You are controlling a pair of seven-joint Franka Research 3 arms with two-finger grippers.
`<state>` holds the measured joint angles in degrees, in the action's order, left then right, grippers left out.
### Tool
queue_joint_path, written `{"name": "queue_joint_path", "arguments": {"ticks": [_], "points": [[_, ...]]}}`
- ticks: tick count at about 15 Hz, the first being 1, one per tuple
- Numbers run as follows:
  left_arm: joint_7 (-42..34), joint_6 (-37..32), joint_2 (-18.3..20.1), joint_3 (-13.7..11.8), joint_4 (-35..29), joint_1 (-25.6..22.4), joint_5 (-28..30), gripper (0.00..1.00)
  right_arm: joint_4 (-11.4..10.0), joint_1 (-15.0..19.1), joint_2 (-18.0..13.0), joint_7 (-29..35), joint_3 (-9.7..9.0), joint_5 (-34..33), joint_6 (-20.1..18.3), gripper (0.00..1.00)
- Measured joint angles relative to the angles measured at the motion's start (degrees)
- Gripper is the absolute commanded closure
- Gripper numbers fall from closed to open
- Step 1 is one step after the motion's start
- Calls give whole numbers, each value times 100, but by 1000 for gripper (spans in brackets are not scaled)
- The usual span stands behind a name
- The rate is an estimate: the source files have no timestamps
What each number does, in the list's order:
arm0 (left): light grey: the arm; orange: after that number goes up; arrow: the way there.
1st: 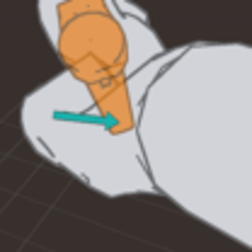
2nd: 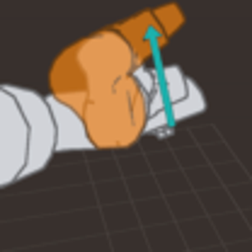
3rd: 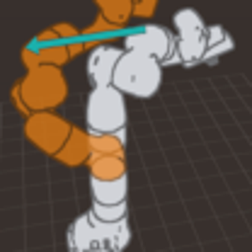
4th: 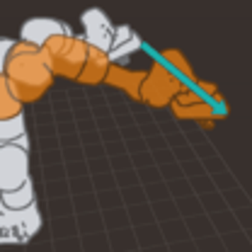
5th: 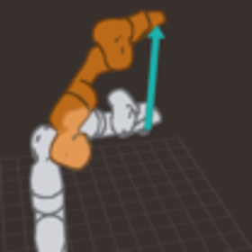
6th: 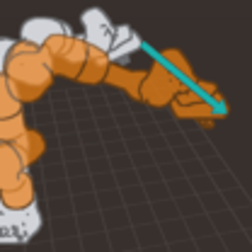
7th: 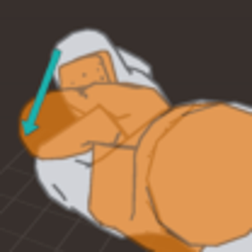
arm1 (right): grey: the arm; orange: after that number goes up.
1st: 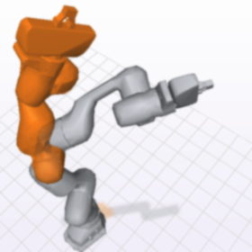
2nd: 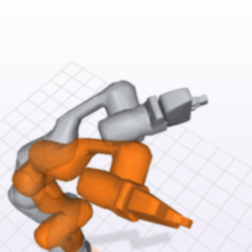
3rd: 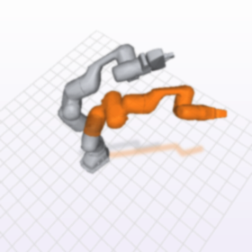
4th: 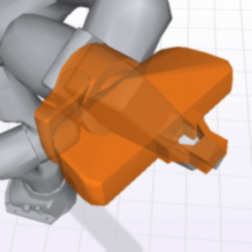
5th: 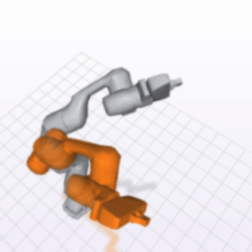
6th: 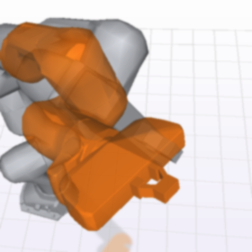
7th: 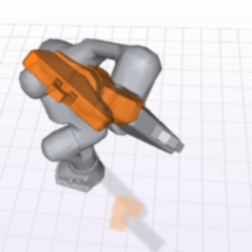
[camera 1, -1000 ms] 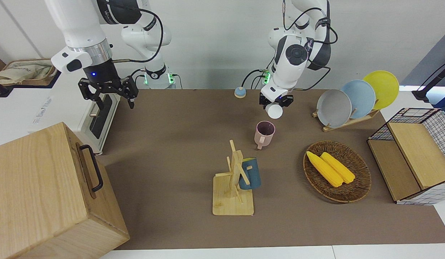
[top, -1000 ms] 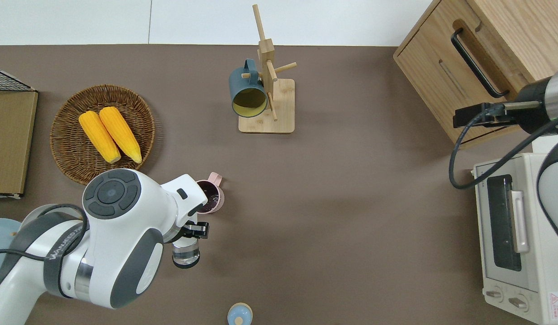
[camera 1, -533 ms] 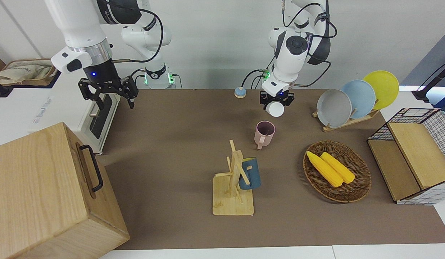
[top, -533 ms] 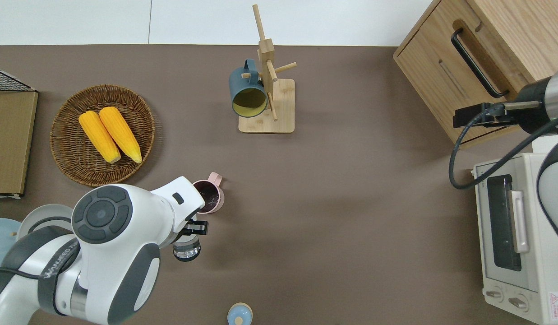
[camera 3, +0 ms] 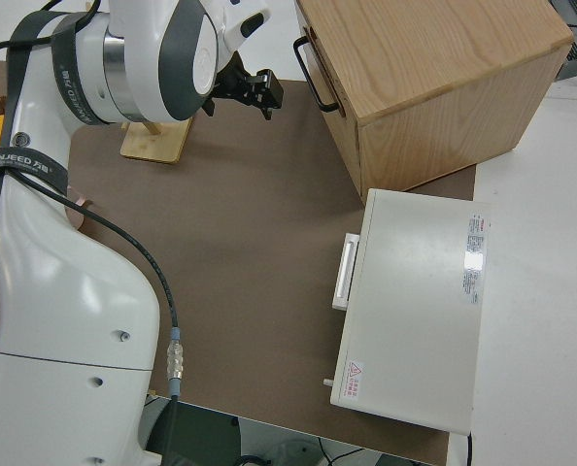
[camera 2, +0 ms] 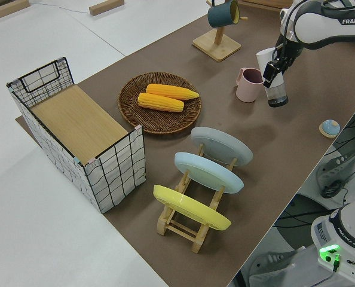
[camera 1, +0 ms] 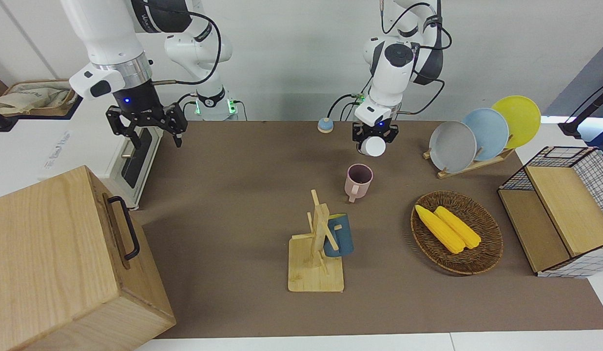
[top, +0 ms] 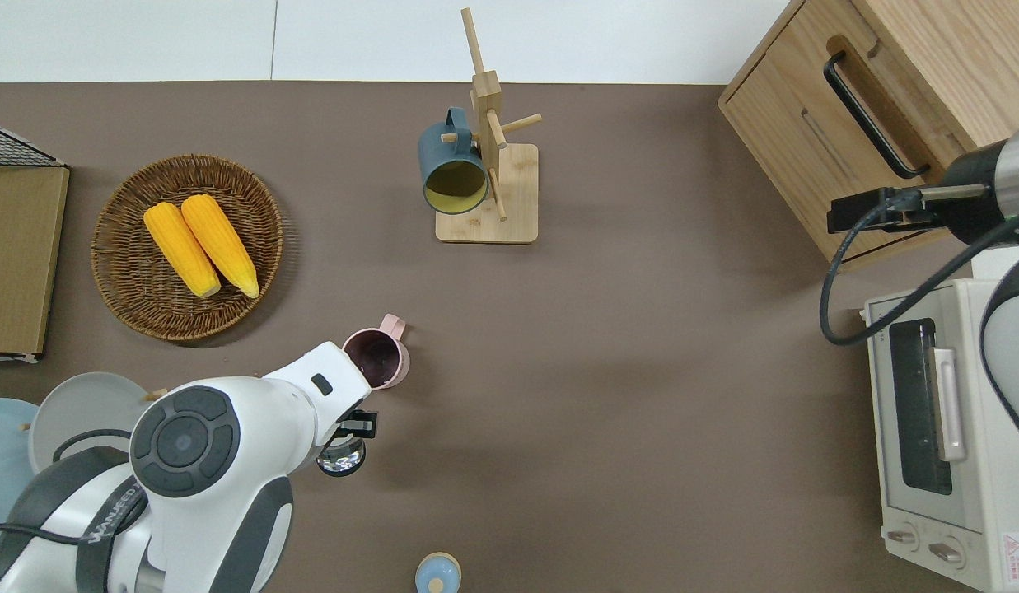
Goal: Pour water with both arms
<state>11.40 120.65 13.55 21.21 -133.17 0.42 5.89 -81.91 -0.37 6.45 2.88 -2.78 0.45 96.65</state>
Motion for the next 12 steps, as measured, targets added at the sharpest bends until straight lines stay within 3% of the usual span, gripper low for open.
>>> {"name": "queue_joint_path", "arguments": {"ticks": [5,12], "points": [[112,183,5,-64,-31,-265,-2,1000,0,0,0,0,0,0,0,9],[117,1364,24,-103,41,-1230,-64,1000,0,0,0,0,0,1,0,9]]}}
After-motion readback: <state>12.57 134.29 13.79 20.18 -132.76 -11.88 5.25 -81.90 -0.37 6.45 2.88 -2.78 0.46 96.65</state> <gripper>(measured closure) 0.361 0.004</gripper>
